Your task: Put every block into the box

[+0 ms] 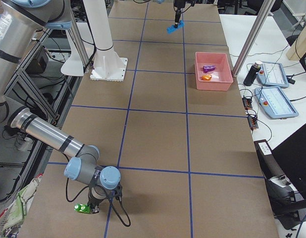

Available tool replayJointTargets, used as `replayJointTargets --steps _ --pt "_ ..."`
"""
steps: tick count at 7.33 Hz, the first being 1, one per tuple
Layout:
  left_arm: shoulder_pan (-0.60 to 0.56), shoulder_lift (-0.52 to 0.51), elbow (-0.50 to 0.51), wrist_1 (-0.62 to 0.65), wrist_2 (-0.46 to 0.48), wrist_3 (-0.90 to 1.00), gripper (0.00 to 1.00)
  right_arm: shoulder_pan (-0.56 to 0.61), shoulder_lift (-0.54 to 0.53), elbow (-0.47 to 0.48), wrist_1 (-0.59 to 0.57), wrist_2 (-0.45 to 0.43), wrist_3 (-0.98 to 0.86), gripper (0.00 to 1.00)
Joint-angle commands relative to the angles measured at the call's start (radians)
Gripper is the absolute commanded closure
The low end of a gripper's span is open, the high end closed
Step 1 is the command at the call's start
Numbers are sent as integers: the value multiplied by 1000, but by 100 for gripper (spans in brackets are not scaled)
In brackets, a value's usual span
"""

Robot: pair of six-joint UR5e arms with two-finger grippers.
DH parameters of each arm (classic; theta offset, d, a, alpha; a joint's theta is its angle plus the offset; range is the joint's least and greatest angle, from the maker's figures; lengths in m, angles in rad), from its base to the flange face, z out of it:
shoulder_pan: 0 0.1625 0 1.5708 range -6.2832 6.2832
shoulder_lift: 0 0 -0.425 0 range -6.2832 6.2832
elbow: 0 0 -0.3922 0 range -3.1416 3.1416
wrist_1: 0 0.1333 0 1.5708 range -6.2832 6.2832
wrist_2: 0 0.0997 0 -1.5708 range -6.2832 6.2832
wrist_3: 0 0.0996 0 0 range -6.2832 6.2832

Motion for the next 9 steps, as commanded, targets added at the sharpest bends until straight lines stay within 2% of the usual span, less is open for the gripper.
replayJointTargets --steps 1,2,3,5,7,9 --pt "0 -19 69 -113 -1 -97 100 54 -10 185 -220 -26 -77 100" --pt "2 -19 81 -137 -1 -113 100 110 13 204 -297 -134 -125 97" --pt "2 -19 86 -137 -1 -113 100 113 7 198 -302 -137 -119 2" --pt "5 -20 87 -138 -1 -112 100 113 11 98 -305 -39 -95 0" --pt "6 -31 87 -137 -1 -113 100 113 11 75 -299 30 58 0" --pt "6 -31 87 -137 -1 -113 100 113 14 54 -298 67 76 0"
